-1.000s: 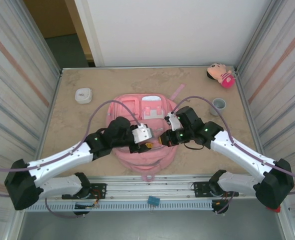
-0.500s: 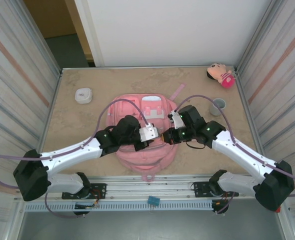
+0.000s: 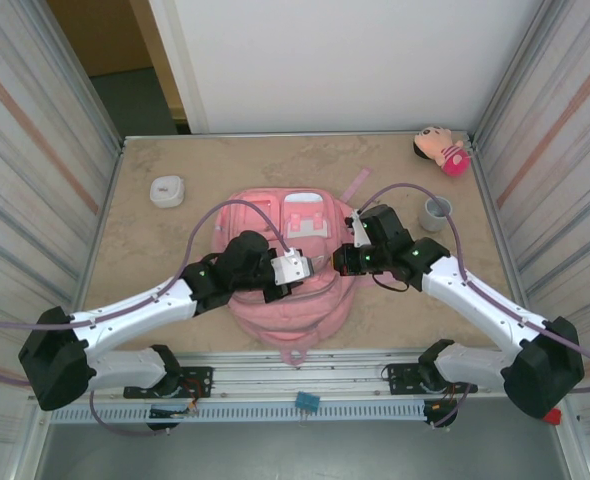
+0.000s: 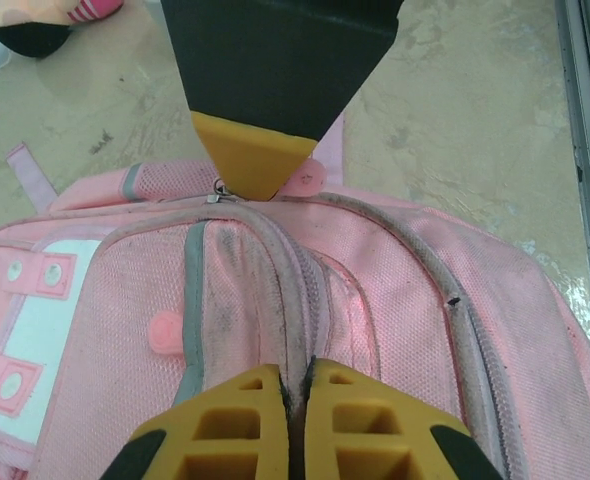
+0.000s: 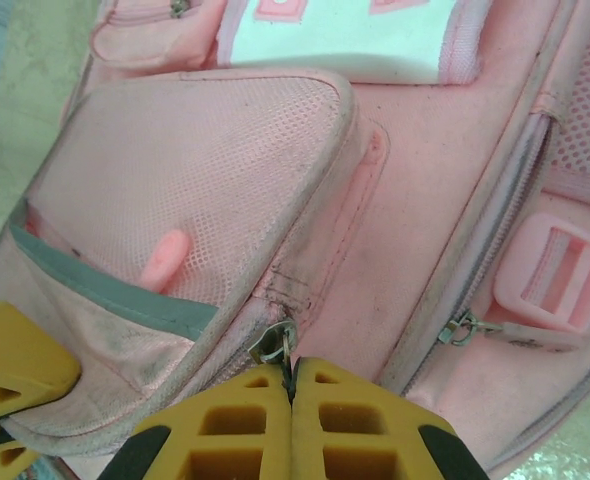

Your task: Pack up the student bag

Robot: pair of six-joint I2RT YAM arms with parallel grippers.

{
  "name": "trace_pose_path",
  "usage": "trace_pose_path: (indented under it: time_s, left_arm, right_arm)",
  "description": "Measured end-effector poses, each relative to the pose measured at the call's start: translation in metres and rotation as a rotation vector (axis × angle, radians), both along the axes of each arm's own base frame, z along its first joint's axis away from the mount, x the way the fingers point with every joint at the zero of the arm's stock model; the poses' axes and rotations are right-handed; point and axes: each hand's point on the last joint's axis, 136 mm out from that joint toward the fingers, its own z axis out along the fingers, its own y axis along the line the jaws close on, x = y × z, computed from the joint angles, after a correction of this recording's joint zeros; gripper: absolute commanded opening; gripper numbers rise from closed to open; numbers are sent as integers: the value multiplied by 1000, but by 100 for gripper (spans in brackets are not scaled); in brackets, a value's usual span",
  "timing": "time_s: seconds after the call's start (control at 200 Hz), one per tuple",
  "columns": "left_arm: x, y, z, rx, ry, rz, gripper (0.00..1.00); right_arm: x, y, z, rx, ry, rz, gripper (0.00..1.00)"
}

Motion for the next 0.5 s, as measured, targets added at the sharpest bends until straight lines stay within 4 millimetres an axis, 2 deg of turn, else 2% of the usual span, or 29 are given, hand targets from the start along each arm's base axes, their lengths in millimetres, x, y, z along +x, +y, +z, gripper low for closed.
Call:
trace_pose_path:
  time_s: [0.17,0.185,0.215,0.256,0.276,0.336,0.366,0.406,0.426,0.471,0.496]
  left_arm:
    - [-1,1,-1,-4,2,-4,2]
    - [-1,1,-1,-4,2,-3,4]
    - [-1,1,-1,-3,3,-3,10]
    - [-1,1,-1,-5,7,1,24]
    - [-1,2,0,-6,12,5,31]
    - [-3,3,4,-26,37,24,58]
    - [-4,4,10,-45,44,40,66]
    - [-4,6,19,-74,52,73,71]
    - [-3,8,24,-89,58,96,73]
    - [1,13,39,-128,67,154,76]
    - [4,17,46,-148,75,192,77]
  right_arm:
    - [2,4,-1,21,6,5,1]
    - [2,5,-1,22,8,5,6]
    - [2,5,-1,24,10,4,27]
    - [2,4,-1,25,13,-5,47]
    - [4,3,-1,21,12,-12,54]
    - [11,-5,-1,9,-2,-49,67]
    - [15,-8,0,5,-13,-65,72]
    - [18,-12,4,0,-22,-83,83]
    - [20,-14,8,-1,-28,-92,85]
    - [23,-14,20,5,-52,-100,99]
    - [25,-15,29,10,-70,-105,99]
